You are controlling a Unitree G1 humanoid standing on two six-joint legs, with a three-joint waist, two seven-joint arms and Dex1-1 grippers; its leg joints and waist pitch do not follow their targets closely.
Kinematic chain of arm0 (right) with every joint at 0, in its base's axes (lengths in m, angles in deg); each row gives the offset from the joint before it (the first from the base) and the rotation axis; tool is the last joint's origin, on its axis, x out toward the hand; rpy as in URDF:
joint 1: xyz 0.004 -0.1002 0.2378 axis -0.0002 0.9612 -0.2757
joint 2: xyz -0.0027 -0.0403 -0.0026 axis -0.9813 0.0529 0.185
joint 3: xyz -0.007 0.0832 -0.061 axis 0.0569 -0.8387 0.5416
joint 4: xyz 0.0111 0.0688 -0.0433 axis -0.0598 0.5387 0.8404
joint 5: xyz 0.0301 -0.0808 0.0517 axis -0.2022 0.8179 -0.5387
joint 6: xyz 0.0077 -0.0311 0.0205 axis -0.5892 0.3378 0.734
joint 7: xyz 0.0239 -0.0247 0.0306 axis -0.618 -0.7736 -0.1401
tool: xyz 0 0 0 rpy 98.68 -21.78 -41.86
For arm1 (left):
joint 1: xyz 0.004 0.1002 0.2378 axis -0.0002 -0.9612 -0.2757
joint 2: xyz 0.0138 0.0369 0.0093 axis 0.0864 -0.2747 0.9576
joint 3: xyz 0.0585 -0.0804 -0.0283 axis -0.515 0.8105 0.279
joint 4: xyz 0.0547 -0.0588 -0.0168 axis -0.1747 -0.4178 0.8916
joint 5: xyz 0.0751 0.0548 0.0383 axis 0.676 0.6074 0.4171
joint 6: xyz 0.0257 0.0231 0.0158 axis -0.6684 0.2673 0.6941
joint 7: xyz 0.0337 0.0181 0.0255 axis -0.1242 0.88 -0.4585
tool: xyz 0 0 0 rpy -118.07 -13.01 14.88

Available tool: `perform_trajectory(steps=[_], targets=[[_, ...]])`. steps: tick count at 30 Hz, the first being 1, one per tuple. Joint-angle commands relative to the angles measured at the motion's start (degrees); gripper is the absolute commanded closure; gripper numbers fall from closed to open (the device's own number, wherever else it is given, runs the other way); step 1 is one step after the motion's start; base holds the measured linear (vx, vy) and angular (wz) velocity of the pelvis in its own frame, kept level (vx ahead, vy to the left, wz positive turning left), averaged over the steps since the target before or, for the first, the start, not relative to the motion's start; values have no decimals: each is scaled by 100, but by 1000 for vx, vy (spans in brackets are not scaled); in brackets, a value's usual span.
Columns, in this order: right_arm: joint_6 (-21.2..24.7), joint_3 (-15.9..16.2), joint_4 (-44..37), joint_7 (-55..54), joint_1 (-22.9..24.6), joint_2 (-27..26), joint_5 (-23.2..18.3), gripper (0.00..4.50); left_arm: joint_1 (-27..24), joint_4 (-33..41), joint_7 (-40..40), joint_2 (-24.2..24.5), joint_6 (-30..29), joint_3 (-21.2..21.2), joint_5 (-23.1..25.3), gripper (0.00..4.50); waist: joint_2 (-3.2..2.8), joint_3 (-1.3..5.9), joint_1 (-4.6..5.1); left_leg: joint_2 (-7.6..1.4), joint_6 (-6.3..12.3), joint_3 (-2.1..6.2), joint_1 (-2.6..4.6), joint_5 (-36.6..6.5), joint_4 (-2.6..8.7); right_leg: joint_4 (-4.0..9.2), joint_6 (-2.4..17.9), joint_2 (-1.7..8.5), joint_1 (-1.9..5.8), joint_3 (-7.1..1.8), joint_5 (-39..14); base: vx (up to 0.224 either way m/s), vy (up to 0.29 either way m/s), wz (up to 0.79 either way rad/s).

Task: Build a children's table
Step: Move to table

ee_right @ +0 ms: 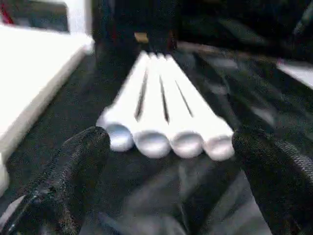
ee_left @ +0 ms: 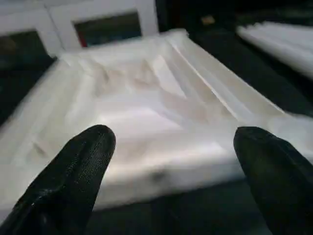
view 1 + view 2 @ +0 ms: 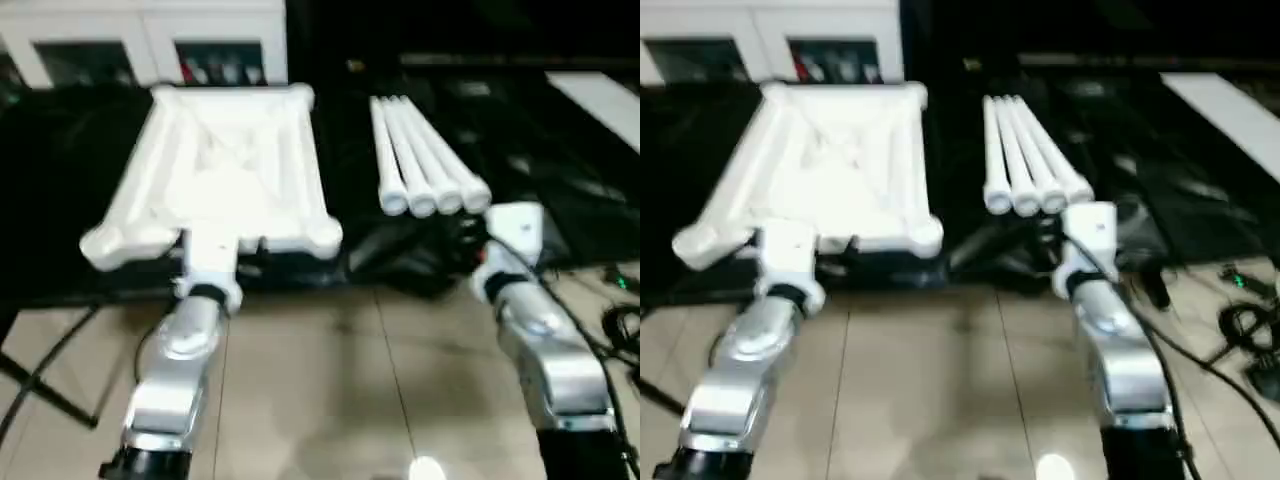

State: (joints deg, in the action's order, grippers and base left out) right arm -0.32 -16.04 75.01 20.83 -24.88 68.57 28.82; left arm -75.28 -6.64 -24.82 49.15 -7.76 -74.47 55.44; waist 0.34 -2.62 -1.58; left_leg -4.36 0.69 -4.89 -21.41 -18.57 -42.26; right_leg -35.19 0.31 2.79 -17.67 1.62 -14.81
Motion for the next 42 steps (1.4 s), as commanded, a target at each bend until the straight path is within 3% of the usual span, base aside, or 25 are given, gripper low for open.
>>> perform_trajectory(steps=[1,2,3,4,8,10,11,12,13,17,18,19,21,25,26,27,28,30,32,34,35,37,40,41,42], targets=[[-34,39,-76,66,-48,-88,-71,6,17,65,24,59,-59,133,-28,6,-180,149,-67,-559,75,93,-77,686,744,781,1719,642,347,-62,-2008,142,37,-5],[-33,26,-98,71,-30,-97,-90,6,11,80,11,52,-61,145,-22,6,-324,183,-12,-638,43,110,81,396,1054,651,1347,295,342,165,-1998,164,116,-6],[-24,18,-106,72,-22,-100,-102,6,10,85,6,47,-61,149,-20,6,-509,240,248,-1111,161,638,607,-1333,1355,-308,745,-83,-245,266,-1480,183,143,-1],[-21,11,-106,82,-11,-104,-115,6,10,87,1,40,-62,155,-15,6,-410,344,288,-1260,398,813,817,-1631,1371,-523,467,-20,-386,222,-1176,183,143,-1],[-18,15,-108,122,38,-106,-76,6,-2,111,-20,61,-74,145,-38,6,-279,287,257,-1070,1475,517,827,-1162,1365,-638,-284,152,-772,186,102,133,67,7],[-13,14,-108,122,41,-112,-77,6,1,112,-30,68,-75,140,-39,6,-28,192,231,-750,1297,139,590,-1700,1422,-53,-22,326,-501,31,262,127,-29,-3],[-8,6,-105,116,42,-129,-83,6,8,112,-44,74,-78,134,-41,6,221,259,48,-249,937,-204,373,-1722,947,501,105,706,-9,-459,-1318,127,-98,2],[-7,-5,-97,116,37,-144,-75,6,16,112,-62,76,-87,132,-44,6,257,282,-137,-78,731,-157,87,-678,152,852,678,1217,355,-963,-3146,145,-107,6],[-7,-12,-90,120,35,-158,-59,6,20,111,-80,80,-93,126,-38,6,267,287,-154,-108,473,-43,-208,36,-29,737,824,1102,555,-875,-3403,227,-133,1],[-15,-8,-58,112,36,-161,-43,6,19,96,-115,72,-91,129,-33,6,-38,199,-232,-347,265,18,-252,883,450,789,1598,720,446,-367,-2463,136,-16,2],[-19,-9,-49,113,38,-158,-43,6,18,91,-117,68,-89,126,-30,6,-242,199,-182,-536,238,-52,61,770,941,783,1333,416,314,11,-2480,165,94,2],[-16,-9,-40,112,43,-154,-35,6,16,87,-123,64,-91,118,-33,6,-449,195,88,-912,335,440,359,-679,1334,139,829,-75,27,288,-1838,165,94,2],[-10,-18,-31,117,41,-155,-24,6,25,74,-119,63,-100,102,-36,6,-409,404,192,-1290,866,875,1028,-1595,1367,-571,205,38,-509,194,-807,185,97,2],[-12,-34,-10,130,29,-166,11,6,45,51,-120,69,-115,84,-47,6,-124,272,203,-869,1860,370,818,-497,1313,-296,-141,291,-723,22,326,167,35,-3],[-15,-31,-7,131,27,-170,23,6,50,46,-127,71,-120,83,-49,6,-18,268,188,-645,1670,178,705,-742,1258,13,-18,370,-540,-77,386,161,-50,-5],[-17,-29,-6,131,27,-171,29,6,53,44,-128,71,-122,84,-49,6,333,324,-9,26,1203,-186,144,-881,577,558,19,724,232,-656,-1152,150,-83,2],[-20,-28,-4,130,27,-176,34,6,56,38,-130,75,-124,85,-46,6,256,363,-133,78,1026,-158,-1,-594,144,689,288,1095,446,-944,-1803,150,-83,2],[-31,-16,11,127,31,-186,45,6,64,20,-137,81,-127,99,-46,6,204,296,-183,-96,353,51,-418,469,-105,595,869,1018,623,-800,-1850,173,-68,-7],[-33,-9,17,123,30,-190,40,6,70,11,-143,84,-129,105,-43,6,66,256,-222,-224,193,43,-368,948,126,718,1454,829,513,-521,-1757,174,-25,-7],[-34,22,31,116,7,-212,46,6,79,-19,-170,110,-130,129,-53,6,-373,208,-167,-612,193,60,60,626,1053,732,1112,311,379,118,-2167,173,37,5],[-34,22,31,116,6,-213,46,6,79,-20,-170,111,-130,130,-53,6,-518,236,172,-1081,394,735,511,-1049,1414,-319,586,-141,-141,290,-1522,185,124,-6],[-57,-4,70,216,-39,-212,-24,6,81,-44,-196,128,-140,134,-48,6,-427,412,198,-1239,1220,906,909,-1243,1260,-696,-54,30,-550,170,-799,194,131,-4],[-33,-38,116,392,-113,-263,-187,6,62,-41,-433,193,-214,102,-211,6,-286,428,184,-1075,2215,603,834,1361,1072,-717,-597,187,-930,80,226,166,45,2],[-35,19,125,637,-148,-207,-287,6,31,-48,-615,281,-188,37,-258,6,-142,411,154,-1043,2280,493,734,2010,1013,-554,-551,264,-950,-32,584,134,-21,-1],[37,100,101,983,-168,-128,-455,6,-12,-31,-825,378,-116,-22,-322,6,151,414,56,-593,1874,118,381,2126,714,64,-311,524,-732,-335,1682,143,-90,5]])
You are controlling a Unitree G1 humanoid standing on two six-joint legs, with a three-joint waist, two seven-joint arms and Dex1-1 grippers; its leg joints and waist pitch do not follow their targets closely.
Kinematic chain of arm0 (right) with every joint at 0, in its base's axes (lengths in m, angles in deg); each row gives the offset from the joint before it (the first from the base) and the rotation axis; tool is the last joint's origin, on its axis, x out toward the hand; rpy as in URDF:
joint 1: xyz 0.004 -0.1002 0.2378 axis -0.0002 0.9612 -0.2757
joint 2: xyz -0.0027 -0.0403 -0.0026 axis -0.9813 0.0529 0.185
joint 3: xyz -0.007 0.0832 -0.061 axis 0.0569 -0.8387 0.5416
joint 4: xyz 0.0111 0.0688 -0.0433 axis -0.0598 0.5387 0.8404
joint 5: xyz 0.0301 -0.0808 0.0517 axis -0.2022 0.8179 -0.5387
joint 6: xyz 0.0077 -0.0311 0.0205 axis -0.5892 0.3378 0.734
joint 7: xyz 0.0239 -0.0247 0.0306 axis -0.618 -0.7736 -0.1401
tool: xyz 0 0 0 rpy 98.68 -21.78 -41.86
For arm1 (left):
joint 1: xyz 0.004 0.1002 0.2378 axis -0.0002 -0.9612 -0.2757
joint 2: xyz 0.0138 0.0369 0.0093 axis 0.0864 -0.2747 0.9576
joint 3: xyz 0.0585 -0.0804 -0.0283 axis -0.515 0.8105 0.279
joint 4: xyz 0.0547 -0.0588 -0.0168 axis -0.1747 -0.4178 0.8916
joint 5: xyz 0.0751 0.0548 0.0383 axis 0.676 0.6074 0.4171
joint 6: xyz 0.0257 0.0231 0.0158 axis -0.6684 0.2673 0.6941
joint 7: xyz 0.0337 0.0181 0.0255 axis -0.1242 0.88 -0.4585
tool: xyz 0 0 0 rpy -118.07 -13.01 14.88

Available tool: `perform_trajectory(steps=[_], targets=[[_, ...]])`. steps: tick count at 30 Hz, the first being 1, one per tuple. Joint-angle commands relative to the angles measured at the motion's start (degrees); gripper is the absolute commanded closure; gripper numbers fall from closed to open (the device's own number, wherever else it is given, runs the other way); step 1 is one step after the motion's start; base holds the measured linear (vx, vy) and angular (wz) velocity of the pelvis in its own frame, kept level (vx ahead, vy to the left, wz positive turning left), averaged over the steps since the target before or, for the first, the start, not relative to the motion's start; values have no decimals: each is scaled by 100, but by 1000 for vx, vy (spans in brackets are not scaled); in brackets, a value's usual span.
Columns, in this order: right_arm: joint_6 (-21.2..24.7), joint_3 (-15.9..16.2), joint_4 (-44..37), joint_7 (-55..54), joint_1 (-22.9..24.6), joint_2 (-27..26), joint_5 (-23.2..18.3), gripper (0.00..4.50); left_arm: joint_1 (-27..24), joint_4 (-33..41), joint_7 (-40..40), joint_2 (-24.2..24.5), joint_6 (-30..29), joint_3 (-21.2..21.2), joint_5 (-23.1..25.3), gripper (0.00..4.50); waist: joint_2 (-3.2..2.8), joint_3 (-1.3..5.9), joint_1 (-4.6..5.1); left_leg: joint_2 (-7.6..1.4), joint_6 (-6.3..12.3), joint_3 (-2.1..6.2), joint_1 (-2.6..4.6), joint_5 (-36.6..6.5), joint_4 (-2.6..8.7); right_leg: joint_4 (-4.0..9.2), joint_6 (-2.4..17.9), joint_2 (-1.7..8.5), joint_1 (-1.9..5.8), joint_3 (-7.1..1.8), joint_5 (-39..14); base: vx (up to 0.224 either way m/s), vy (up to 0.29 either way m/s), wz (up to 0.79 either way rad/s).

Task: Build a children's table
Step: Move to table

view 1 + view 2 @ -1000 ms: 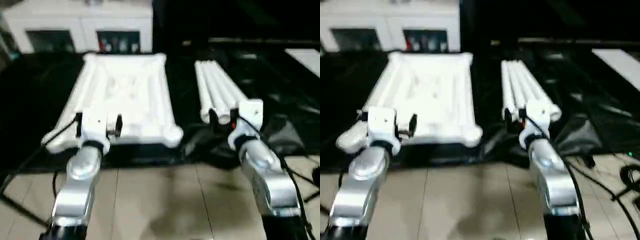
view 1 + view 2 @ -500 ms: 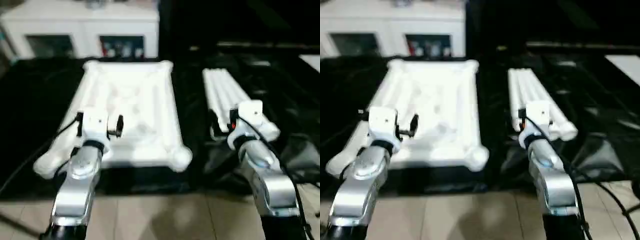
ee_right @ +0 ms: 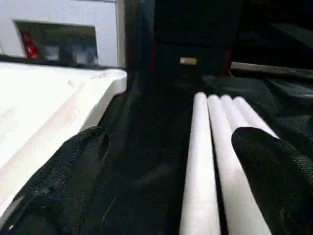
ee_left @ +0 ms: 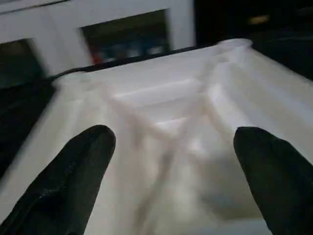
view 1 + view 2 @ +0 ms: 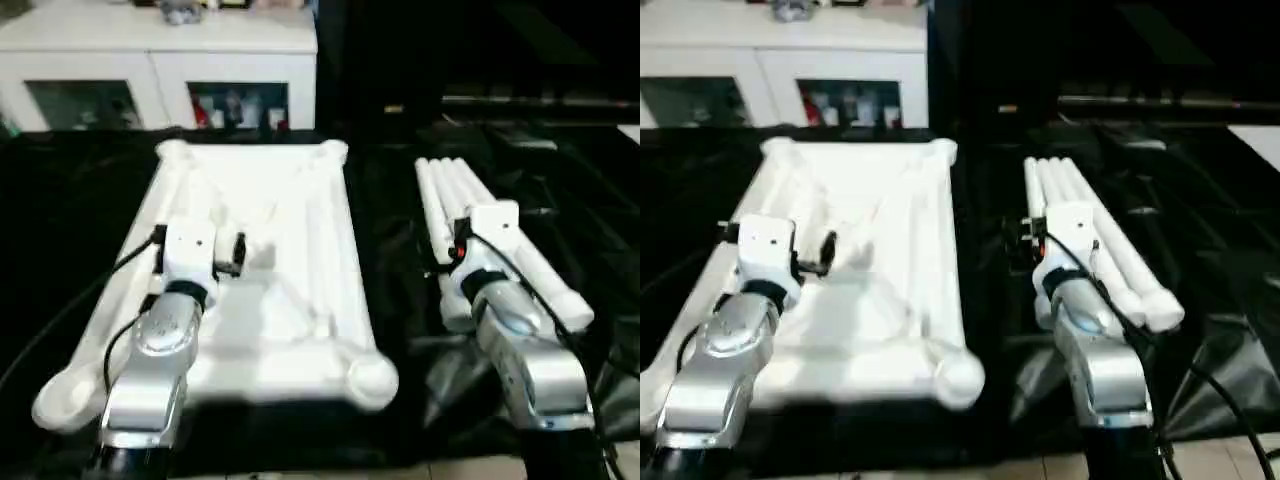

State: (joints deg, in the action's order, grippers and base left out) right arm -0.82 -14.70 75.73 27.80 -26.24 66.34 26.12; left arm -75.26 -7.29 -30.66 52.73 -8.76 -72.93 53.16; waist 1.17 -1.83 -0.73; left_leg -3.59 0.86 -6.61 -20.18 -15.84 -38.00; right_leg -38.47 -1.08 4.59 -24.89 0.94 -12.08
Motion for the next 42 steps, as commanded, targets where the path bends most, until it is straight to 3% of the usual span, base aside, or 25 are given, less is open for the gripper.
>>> perform_trajectory(steps=[1,2,3,4,5,6,7,8,9,10,11,12,13,15,17,19,20,23,26,27,29,30,33,37,42], targets=[[288,268,-116,1263,-57,481,-524,6,-60,102,-865,291,248,-265,-329,6,294,311,-177,-209,1182,121,-239,808,25,584,-299,757,541,-689,1869,143,-90,5],[318,294,-135,1375,-59,532,-567,6,-54,108,-923,316,263,-275,-350,6,329,408,-277,-259,876,212,-313,662,-27,493,-48,921,772,-745,2569,116,-108,7],[415,363,-185,1759,-75,715,-715,6,-12,122,-1099,385,294,-324,-408,6,263,398,-279,-316,319,241,-340,1200,148,277,207,755,834,-497,4496,66,-96,0],[404,412,-203,1986,-69,845,-759,6,13,138,-1311,464,313,-388,-476,6,193,384,-305,-360,58,192,-273,1447,306,263,367,437,704,-278,5175,66,-96,0],[381,433,-220,2396,-61,1090,-866,6,62,214,-1739,627,344,-556,-602,6,88,360,-276,-398,-6,201,-268,1410,351,241,513,337,688,-232,4919,24,-70,0],[312,396,-176,2673,-108,1302,-903,6,136,317,-2064,744,244,-702,-717,6,-50,346,-274,-577,-52,248,-167,1196,419,266,812,236,611,-152,3731,0,0,0],[253,291,-79,2951,-240,1554,-953,6,276,504,-2483,875,5,-884,-905,6,-58,289,-255,-737,-56,266,-74,772,489,378,1192,240,528,-114,2165,0,0,0],[253,290,-78,2953,-241,1556,-953,6,277,505,-2485,876,4,-885,-907,6,-61,255,-257,-791,-31,247,-12,465,532,439,1407,263,496,-101,1459,0,0,0],[256,255,-39,3099,-321,1638,-1014,6,336,596,-2753,1001,-101,-956,-1012,6,-49,158,-264,-856,38,129,68,-480,600,594,1782,323,438,-110,-87,-46,15,18],[256,195,76,3479,-497,1757,-1181,6,453,698,-3482,1346,-146,-1103,-1252,6,-260,116,-292,-866,-51,118,72,-905,621,614,1790,353,419,-132,-597,-46,15,18],[256,195,76,3479,-497,1757,-1181,6,453,698,-3482,1346,-146,-1103,-1252,6,-169,67,-276,-870,-128,44,123,-1446,652,735,1698,345,370,-125,-1315,-81,11,18],[140,251,186,3798,-574,1915,-1210,6,500,728,-4216,1800,-165,-1354,-1352,6,-227,18,-270,-859,-355,70,156,-2207,686,783,1427,369,355,-128,-2330,-86,7,8],[116,276,223,3914,-583,1976,-1241,6,508,689,-4441,1960,-77,-1447,-1325,6,-167,13,-250,-871,-457,58,172,-2409,716,832,1174,400,357,-138,-2851,-86,7,8],[309,362,181,4203,-527,2130,-1377,6,517,599,-4713,2179,120,-1583,-1209,6,-185,12,-284,-848,-382,37,178,-2186,725,916,949,427,352,-178,-3219,-68,2,4],[463,540,63,4592,-406,2339,-1470,6,510,585,-5111,2455,212,-1712,-1197,6,-161,45,-281,-848,-308,17,144,-1749,732,937,900,439,403,-184,-3205,-30,-3,4],[471,687,-92,4880,-208,2477,-1493,6,423,764,-5471,2689,-100,-1802,-1409,6,-289,62,-290,-875,-281,18,81,-1469,763,907,984,428,449,-176,-2792,0,0,0],[460,770,-182,4971,-165,2581,-1442,6,459,891,-5578,2817,-221,-1914,-1392,6,-254,59,-286,-875,-256,24,57,-1428,765,896,1020,427,459,-166,-2743,0,0,0],[485,834,-275,5003,-99,2608,-1461,6,466,959,-5673,2925,-405,-2019,-1512,6,-274,67,-276,-865,-208,14,37,-1238,741,873,1150,435,463,-174,-2715,0,0,0],[445,910,-303,4872,-21,2642,-1289,0,515,464,-5545,2894,20,-2276,-959,40,-270,83,-268,-863,-202,-4,43,-1141,728,898,1065,408,441,-159,-2814,0,0,0],[527,931,-438,4914,74,2703,-1328,0,527,113,-5443,2783,320,-2344,-741,40,-224,87,-262,-859,-162,-9,21,-1038,728,900,1013,393,452,-155,-2770,0,0,0],[693,960,-568,4954,151,2761,-1402,0,510,-134,-5454,2711,407,-2340,-754,52,-233,120,-276,-878,-134,-17,37,-849,723,864,1044,395,457,-167,-2444,0,0,0],[713,974,-603,4977,175,2788,-1409,0,514,-169,-5464,2716,393,-2359,-753,78,-246,140,-289,-903,-115,-20,36,-775,729,834,1181,406,463,-167,-2123,0,0,0],[680,1028,-637,4975,218,2828,-1323,0,491,-173,-5560,2769,323,-2394,-819,83,-229,157,-278,-915,-57,-33,-4,-599,724,753,1448,410,495,-152,-1449,0,0,0],[730,1028,-615,4867,202,2777,-1289,0,526,-251,-5452,2771,422,-2411,-700,127,-223,171,-276,-915,17,-51,-11,-389,702,716,1590,410,513,-150,-1089,0,0,0],[831,1011,-767,4896,245,2817,-1396,0,478,109,-5614,2858,51,-2356,-813,170,-233,133,-280,-914,-76,-54,4,-666,723,769,1513,420,510,-153,-1600,0,0,0]])
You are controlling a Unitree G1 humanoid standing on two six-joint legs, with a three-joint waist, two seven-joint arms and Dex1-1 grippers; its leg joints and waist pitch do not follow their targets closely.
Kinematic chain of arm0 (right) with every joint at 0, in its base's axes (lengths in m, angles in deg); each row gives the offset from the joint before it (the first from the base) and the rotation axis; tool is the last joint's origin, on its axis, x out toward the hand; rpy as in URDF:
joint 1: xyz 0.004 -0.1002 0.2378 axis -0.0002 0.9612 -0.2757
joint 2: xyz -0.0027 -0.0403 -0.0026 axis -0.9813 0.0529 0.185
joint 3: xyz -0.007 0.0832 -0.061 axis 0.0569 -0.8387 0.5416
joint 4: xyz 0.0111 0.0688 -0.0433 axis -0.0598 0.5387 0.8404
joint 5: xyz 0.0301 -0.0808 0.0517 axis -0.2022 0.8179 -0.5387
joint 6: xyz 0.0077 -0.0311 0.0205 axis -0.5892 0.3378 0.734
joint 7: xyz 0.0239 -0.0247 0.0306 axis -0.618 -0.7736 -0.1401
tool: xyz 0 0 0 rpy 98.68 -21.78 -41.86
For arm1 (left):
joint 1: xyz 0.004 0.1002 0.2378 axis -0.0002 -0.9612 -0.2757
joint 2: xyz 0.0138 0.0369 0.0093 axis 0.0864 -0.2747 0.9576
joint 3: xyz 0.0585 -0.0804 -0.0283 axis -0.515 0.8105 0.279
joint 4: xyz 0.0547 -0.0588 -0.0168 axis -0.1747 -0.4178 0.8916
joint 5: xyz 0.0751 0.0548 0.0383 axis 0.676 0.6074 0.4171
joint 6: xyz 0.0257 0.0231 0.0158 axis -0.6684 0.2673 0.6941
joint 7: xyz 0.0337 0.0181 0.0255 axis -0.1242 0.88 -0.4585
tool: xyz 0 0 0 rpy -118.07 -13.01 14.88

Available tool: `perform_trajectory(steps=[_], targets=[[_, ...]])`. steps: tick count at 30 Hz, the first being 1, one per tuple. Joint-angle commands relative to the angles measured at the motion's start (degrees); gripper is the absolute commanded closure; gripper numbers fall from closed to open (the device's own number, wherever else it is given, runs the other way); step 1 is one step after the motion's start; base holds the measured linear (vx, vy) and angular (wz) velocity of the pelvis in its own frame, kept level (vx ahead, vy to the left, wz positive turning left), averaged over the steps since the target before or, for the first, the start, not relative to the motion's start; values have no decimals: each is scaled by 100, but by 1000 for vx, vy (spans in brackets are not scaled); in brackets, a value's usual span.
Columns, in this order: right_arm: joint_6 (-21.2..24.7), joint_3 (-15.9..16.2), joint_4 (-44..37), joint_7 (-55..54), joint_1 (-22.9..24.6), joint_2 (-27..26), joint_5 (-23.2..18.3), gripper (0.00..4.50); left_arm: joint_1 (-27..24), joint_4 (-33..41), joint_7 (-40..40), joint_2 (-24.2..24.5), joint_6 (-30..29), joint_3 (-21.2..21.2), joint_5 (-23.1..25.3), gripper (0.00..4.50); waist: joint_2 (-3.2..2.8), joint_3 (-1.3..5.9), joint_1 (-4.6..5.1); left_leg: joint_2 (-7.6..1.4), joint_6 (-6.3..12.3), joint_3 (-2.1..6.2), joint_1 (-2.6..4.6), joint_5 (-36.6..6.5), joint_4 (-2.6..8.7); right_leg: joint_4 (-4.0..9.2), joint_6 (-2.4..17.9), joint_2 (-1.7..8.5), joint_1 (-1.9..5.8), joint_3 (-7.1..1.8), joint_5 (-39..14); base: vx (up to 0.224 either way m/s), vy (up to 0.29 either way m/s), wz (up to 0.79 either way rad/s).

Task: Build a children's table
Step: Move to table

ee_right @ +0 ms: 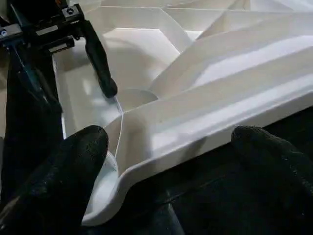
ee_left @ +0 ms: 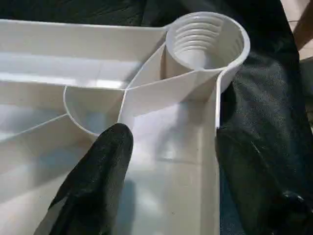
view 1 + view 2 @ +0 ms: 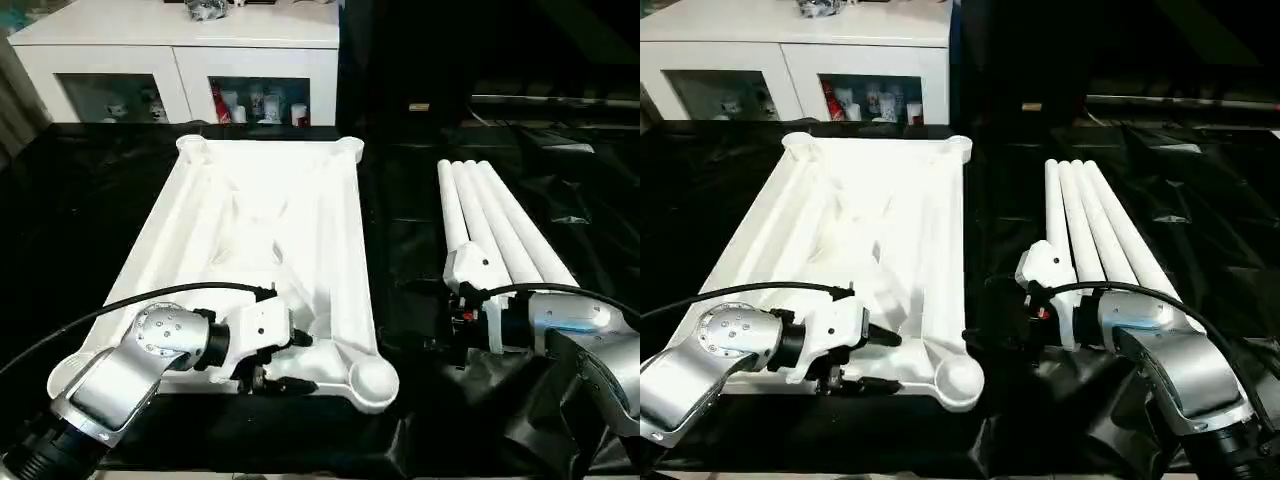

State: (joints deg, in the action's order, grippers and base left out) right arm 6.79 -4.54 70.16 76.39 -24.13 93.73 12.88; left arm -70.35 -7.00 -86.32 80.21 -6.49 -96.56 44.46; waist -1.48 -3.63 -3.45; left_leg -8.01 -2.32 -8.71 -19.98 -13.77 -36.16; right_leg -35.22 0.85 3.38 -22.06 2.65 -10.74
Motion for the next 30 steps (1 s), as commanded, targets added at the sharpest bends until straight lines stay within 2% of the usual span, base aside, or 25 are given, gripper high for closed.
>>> perform_trajectory(steps=[1,3,7,8,9,15,22,25,27,28,30], targets=[[78,-16,-249,92,46,104,-116,0,-29,204,-83,170,-238,-6,55,170,38,309,-10,-478,228,159,-9,-918,544,447,1300,544,224,-327,-1805,0,0,0],[88,-69,-323,256,69,213,-198,0,-47,496,-89,293,-383,-5,41,197,55,299,0,-479,217,171,-11,-1004,554,462,1184,549,223,-330,-2078,0,0,0],[83,-94,-313,345,54,294,-219,0,-61,623,-73,372,-461,-65,150,229,63,288,-1,-483,230,166,-5,-1000,554,481,1168,540,202,-329,-2131,0,0,0],[56,-73,-273,379,34,323,-185,0,-109,646,-68,389,-474,-120,212,229,86,289,1,-478,247,162,-14,-951,550,479,1162,541,206,-330,-2115,0,0,0],[45,-64,-261,388,29,332,-171,0,-127,653,-65,391,-475,-134,227,253,78,294,-4,-481,253,166,-20,-901,549,470,1151,541,210,-329,-2084,0,0,0],[60,21,-290,438,13,400,-169,0,-95,479,187,322,-414,-247,504,280,105,302,-1,-475,297,161,-32,-773,541,462,1161,538,218,-322,-1954,0,0,0],[77,78,-329,527,39,448,-175,0,-95,481,313,211,-529,-220,531,345,115,292,-4,-475,299,157,-30,-829,537,480,1171,549,212,-323,-2049,0,0,0],[15,100,-308,541,38,425,-130,0,-125,435,348,175,-508,-211,553,353,130,294,-2,-476,296,157,-27,-846,534,482,1130,546,205,-323,-2143,0,0,0],[-5,87,-302,547,34,407,-151,0,-131,398,398,157,-519,-197,579,379,137,290,0,-477,297,160,-27,-847,540,482,1125,542,203,-320,-2138,0,0,0],[-1,86,-294,553,30,411,-171,0,-127,367,480,129,-553,-166,598,389,161,294,2,-482,293,157,-28,-839,540,484,1118,548,209,-321,-2132,0,0,0],[0,94,-284,554,27,416,-165,0,-115,335,550,109,-571,-144,625,392,144,291,-2,-484,288,161,-25,-833,540,479,1130,548,204,-321,-2115,0,0,0]])
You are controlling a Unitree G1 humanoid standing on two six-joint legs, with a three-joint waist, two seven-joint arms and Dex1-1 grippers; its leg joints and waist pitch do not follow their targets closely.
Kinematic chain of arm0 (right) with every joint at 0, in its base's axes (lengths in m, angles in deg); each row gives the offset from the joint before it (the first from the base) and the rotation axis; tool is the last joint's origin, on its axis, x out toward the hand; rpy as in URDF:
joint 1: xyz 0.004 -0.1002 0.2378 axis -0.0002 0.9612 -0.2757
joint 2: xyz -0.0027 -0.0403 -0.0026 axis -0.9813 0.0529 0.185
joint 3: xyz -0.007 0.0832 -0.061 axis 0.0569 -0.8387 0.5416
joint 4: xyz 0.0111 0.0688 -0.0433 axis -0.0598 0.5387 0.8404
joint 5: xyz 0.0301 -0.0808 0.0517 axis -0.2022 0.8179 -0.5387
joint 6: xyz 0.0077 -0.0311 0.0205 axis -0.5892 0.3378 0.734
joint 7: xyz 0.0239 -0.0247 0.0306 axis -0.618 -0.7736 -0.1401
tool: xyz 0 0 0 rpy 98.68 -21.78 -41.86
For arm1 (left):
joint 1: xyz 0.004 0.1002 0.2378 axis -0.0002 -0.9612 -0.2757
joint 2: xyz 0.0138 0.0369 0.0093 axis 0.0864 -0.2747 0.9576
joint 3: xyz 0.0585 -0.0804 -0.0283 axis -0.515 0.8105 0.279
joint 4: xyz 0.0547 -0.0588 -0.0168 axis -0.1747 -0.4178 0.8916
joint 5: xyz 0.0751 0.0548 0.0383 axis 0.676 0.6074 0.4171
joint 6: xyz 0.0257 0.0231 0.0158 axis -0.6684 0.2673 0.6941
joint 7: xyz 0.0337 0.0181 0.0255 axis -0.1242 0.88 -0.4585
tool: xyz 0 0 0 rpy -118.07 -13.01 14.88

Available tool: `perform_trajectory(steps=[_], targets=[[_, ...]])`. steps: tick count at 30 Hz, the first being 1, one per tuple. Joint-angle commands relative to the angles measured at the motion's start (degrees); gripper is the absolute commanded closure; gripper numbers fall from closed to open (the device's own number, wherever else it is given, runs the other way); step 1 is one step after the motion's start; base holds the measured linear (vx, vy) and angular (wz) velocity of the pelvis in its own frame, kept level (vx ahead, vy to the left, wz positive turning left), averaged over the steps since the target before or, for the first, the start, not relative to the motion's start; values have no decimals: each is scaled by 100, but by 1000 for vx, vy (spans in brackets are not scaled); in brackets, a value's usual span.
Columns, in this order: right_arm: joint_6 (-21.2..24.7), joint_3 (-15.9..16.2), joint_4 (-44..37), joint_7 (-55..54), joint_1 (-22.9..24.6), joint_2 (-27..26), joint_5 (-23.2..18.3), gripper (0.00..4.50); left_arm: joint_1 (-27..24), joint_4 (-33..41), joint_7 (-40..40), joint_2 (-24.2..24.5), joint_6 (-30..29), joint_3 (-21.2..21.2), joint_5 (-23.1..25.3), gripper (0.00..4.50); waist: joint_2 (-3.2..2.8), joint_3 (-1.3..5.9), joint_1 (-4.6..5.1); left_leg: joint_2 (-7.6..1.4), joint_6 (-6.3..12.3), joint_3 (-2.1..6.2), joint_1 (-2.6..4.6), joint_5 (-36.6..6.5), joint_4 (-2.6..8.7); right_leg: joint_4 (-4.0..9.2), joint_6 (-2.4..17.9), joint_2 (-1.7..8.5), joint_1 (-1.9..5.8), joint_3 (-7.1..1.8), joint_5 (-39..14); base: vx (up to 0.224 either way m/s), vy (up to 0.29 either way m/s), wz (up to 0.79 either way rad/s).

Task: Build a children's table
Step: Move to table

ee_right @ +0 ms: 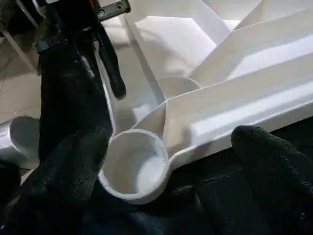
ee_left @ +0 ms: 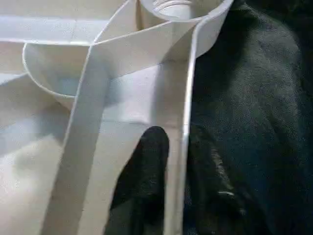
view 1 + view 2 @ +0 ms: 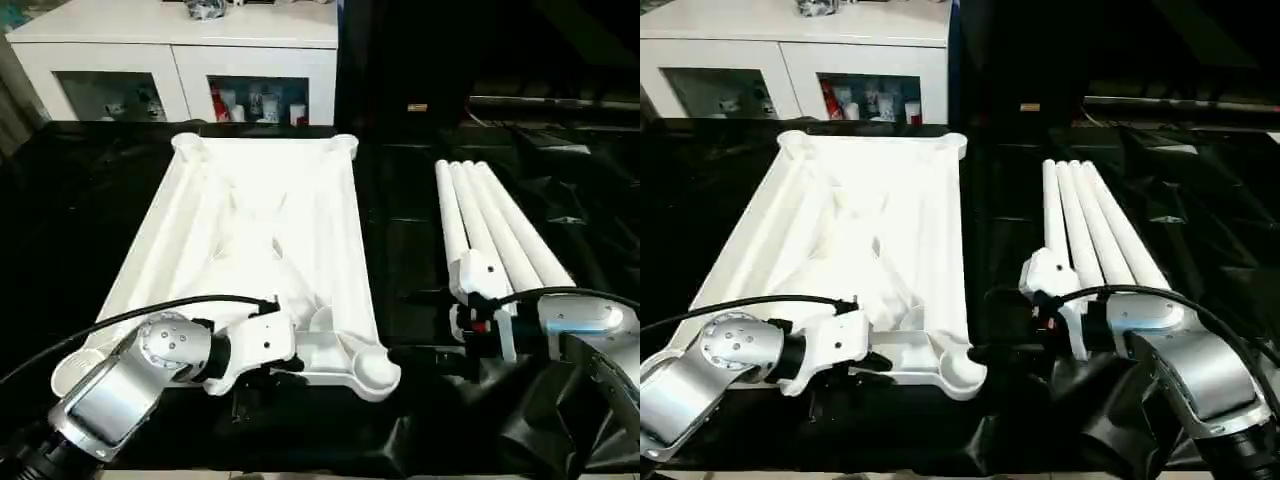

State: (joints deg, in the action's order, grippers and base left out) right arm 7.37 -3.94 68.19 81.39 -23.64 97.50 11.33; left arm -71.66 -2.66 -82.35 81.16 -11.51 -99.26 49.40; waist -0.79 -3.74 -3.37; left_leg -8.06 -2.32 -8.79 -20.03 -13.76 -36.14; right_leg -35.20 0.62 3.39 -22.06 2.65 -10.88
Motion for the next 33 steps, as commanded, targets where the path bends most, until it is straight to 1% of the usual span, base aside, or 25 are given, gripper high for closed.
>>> perform_trajectory(steps=[1,2,3,4,5,7,8,9,10,13,14,16,17,18,20,21,23,25,26,28,29,30,31,32,33], targets=[[-63,40,-74,54,-26,39,-1,0,26,-132,202,-5,-106,148,139,398,81,299,-4,-473,285,165,-24,-861,536,483,1148,544,203,-319,-2121,0,0,0],[-68,45,-65,54,-29,38,6,0,30,-147,218,-14,-118,154,141,417,78,297,-10,-474,279,169,-21,-882,538,487,1141,551,204,-319,-2158,0,0,0],[-80,57,-32,48,-42,31,29,0,36,-195,276,-46,-142,185,142,428,101,299,-2,-476,275,172,-27,-886,541,484,1123,550,208,-318,-2188,0,0,0],[-83,63,-9,45,-56,21,41,0,40,-234,314,-70,-155,209,139,433,95,297,-5,-476,276,172,-18,-894,543,493,1108,550,198,-318,-2212,0,0,0],[-83,63,-9,45,-56,21,41,0,40,-234,314,-70,-155,209,139,443,104,300,5,-473,276,175,-32,-878,543,486,1105,550,207,-318,-2190,0,0,0],[-71,32,87,-66,-120,-86,54,0,111,-472,533,-152,-95,318,204,443,105,310,20,-476,270,182,-36,-857,544,473,1117,547,212,-312,-2092,0,0,0],[-71,32,87,-66,-120,-86,54,0,111,-472,533,-152,-95,318,204,443,110,306,49,-463,273,180,-47,-874,541,478,1141,547,212,-310,-2081,0,0,0],[-77,17,115,-113,-140,-121,63,0,131,-517,560,-163,-76,342,206,443,107,312,52,-466,264,185,-46,-876,539,474,1143,550,221,-307,-2071,0,0,0],[-65,2,190,-214,-181,-172,104,0,155,-557,572,-157,-102,368,202,443,126,316,74,-463,263,181,-49,-871,534,475,1145,549,221,-309,-2041,0,0,0],[-125,-68,421,-490,-274,-317,226,0,216,-685,618,-102,-100,421,249,443,122,323,113,-453,265,184,-49,-803,529,465,1190,542,221,-303,-1971,0,0,0],[-151,-109,510,-588,-307,-380,250,0,243,-743,649,-78,-96,441,272,443,121,323,117,-452,265,173,-41,-791,525,467,1212,539,207,-307,-1938,0,0,0],[-193,-151,582,-688,-341,-436,279,0,274,-831,700,-55,-29,473,307,443,109,328,111,-452,258,170,-30,-772,523,464,1239,538,205,-301,-1875,0,0,0],[-202,-179,621,-738,-360,-472,279,0,294,-903,720,-24,74,483,341,443,113,337,111,-450,261,167,-29,-754,515,452,1250,534,213,-304,-1813,0,0,0],[-233,-188,648,-791,-379,-496,303,0,322,-1011,759,-4,209,502,383,443,101,338,96,-461,275,167,-30,-705,520,440,1258,535,218,-309,-1701,0,0,0],[-234,-197,670,-823,-393,-512,309,0,341,-1075,753,19,293,498,408,443,103,345,93,-467,288,167,-32,-644,524,418,1300,531,223,-303,-1515,0,0,0],[-248,-209,719,-862,-425,-540,327,0,386,-1217,729,79,422,494,453,443,82,346,92,-471,296,172,-31,-637,526,410,1333,533,226,-303,-1431,0,0,0],[-263,-223,770,-898,-462,-564,339,0,440,-1388,685,169,572,507,496,443,87,341,102,-459,280,161,-25,-725,526,419,1362,531,221,-304,-1476,0,0,0],[-267,-235,787,-920,-480,-578,335,0,469,-1481,650,228,679,535,507,443,89,335,93,-464,236,162,-21,-820,534,427,1337,540,227,-311,-1591,0,0,0],[-268,-250,785,-941,-484,-593,325,0,468,-1509,598,280,758,565,491,443,75,329,98,-461,213,168,-27,-855,539,433,1312,535,225,-308,-1654,0,0,0],[-275,-270,785,-969,-491,-620,314,0,450,-1507,498,354,868,604,453,443,70,329,108,-470,181,175,-27,-905,549,432,1290,546,226,-310,-1725,0,0,0],[-223,-306,768,-1020,-497,-649,285,0,416,-1445,366,401,877,650,347,443,69,331,107,-471,169,171,-16,-913,547,436,1287,543,216,-312,-1725,0,0,0],[-170,-343,755,-1071,-510,-675,259,0,398,-1388,298,414,814,700,258,419,48,333,112,-474,146,169,-9,-909,548,432,1312,540,212,-315,-1665,0,0,0],[-160,-348,753,-1083,-513,-679,257,0,396,-1378,280,416,800,708,239,403,48,340,106,-478,133,168,-7,-870,547,417,1346,539,213,-314,-1564,0,0,0],[-44,-404,747,-1202,-550,-719,230,0,377,-1277,119,440,652,788,51,391,43,346,107,-474,125,165,-8,-799,547,396,1396,535,216,-315,-1409,0,0,0],[127,-473,761,-1328,-607,-763,186,0,357,-1170,-9,466,492,871,-122,379,50,358,115,-464,122,163,-12,-687,541,367,1467,529,227,-311,-1220,0,0,0]])
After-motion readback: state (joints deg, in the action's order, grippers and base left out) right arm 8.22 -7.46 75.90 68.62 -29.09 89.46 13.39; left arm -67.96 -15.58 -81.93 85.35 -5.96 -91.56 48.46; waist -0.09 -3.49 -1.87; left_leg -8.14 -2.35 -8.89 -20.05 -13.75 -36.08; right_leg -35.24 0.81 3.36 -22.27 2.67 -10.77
